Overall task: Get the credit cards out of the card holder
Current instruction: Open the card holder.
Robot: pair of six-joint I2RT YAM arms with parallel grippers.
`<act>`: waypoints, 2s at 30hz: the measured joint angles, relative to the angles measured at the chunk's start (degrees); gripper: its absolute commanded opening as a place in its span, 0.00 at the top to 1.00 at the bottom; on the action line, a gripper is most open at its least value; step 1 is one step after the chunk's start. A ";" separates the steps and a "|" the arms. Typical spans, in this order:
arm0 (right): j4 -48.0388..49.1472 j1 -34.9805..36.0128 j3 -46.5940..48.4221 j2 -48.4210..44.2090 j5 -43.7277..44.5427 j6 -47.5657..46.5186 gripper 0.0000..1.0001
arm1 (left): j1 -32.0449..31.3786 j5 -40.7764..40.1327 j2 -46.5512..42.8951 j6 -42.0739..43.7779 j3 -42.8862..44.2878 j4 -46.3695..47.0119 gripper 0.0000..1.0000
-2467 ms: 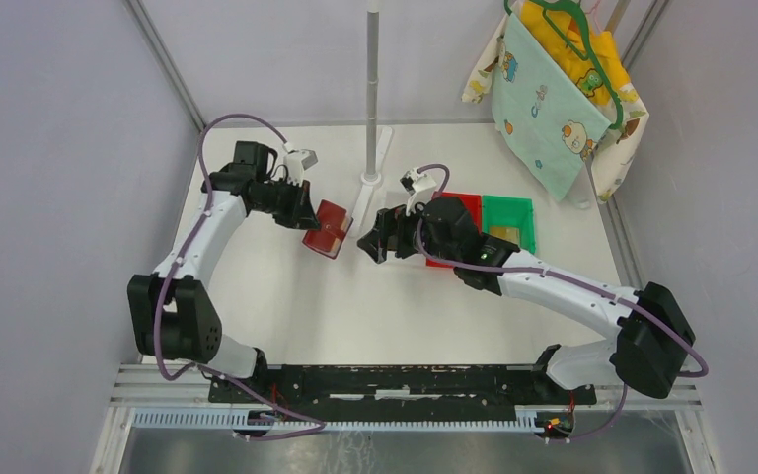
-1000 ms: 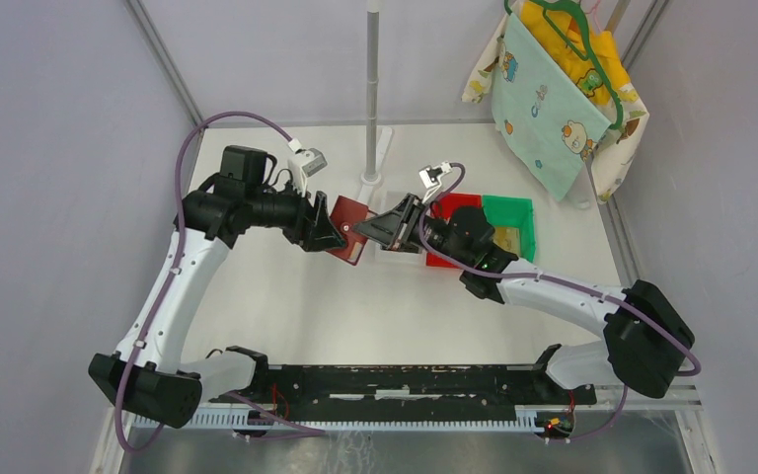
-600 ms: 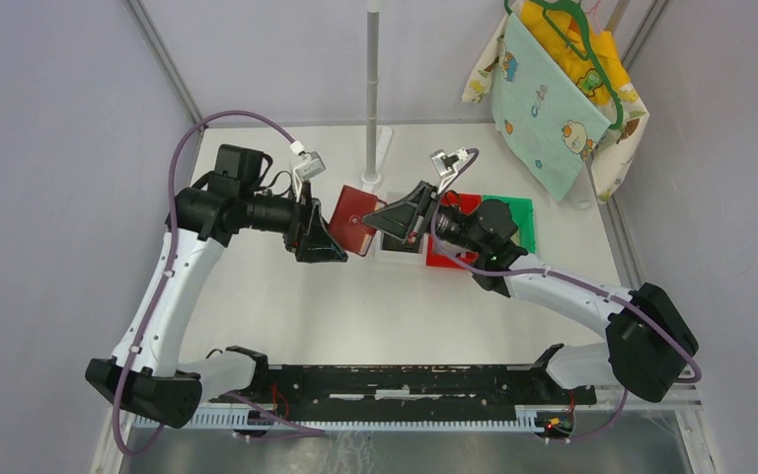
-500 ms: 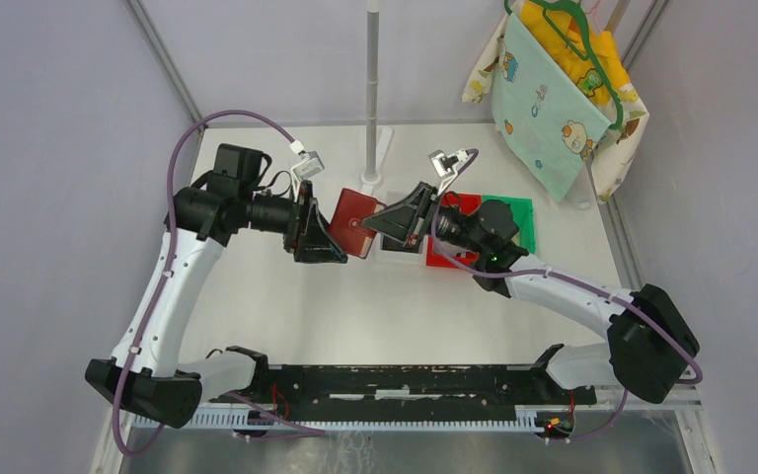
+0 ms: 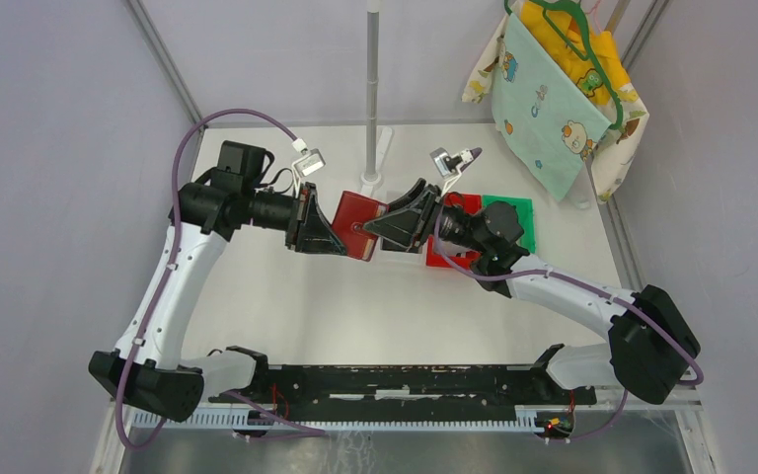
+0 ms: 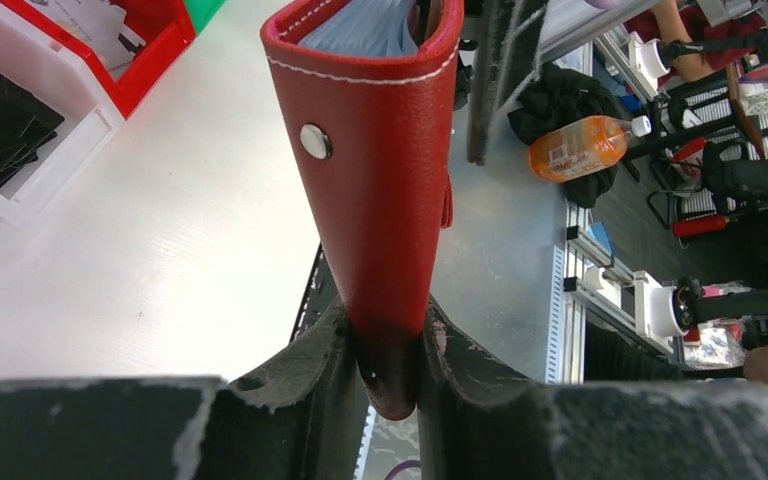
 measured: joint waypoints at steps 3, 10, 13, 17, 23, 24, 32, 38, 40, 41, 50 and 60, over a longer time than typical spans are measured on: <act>0.50 0.00 0.17 0.00 0.00 -0.13 0.26 | -0.04 0.07 0.15 -0.15 0.00 0.13 0.92; -3.78 0.00 3.15 0.00 0.28 -1.60 0.25 | -0.04 -5.40 0.04 -0.17 -0.02 1.62 0.98; -9.81 0.13 5.40 0.09 1.40 -3.06 0.28 | -0.17 -9.42 -0.68 -0.15 -0.02 2.69 0.98; -15.98 0.72 8.37 0.81 3.54 -4.46 0.33 | -0.42 -13.51 -2.49 -0.17 -0.59 4.24 0.96; -19.98 1.70 11.32 3.28 6.05 -5.75 0.66 | -0.31 -15.61 -3.82 -0.20 -1.88 4.94 0.87; -20.33 1.70 11.56 3.72 6.43 -5.79 0.70 | -0.26 -15.72 -3.82 -0.22 -2.14 5.11 0.83; -20.15 2.14 11.72 4.33 6.36 -5.68 0.84 | -0.07 -15.04 -3.76 -1.57 -3.48 5.64 0.27; -12.57 2.58 8.94 3.52 4.04 -4.59 0.84 | -0.04 -9.38 -3.85 -1.55 -3.41 5.46 0.19; -9.05 2.58 7.17 2.93 2.78 -3.93 0.84 | -0.04 -7.32 -3.80 -1.51 -3.08 4.90 0.20; -6.99 2.58 6.40 2.80 1.97 -3.50 0.84 | -0.04 -5.46 -3.76 -1.42 -2.56 4.02 0.21; 2.36 2.51 5.62 2.47 -2.51 -1.62 0.82 | -0.04 1.70 -3.74 -0.50 -0.11 1.07 0.46; 1.79 2.49 5.66 1.79 -3.28 -2.75 0.30 | -0.31 2.97 -2.84 0.74 0.83 -0.66 0.98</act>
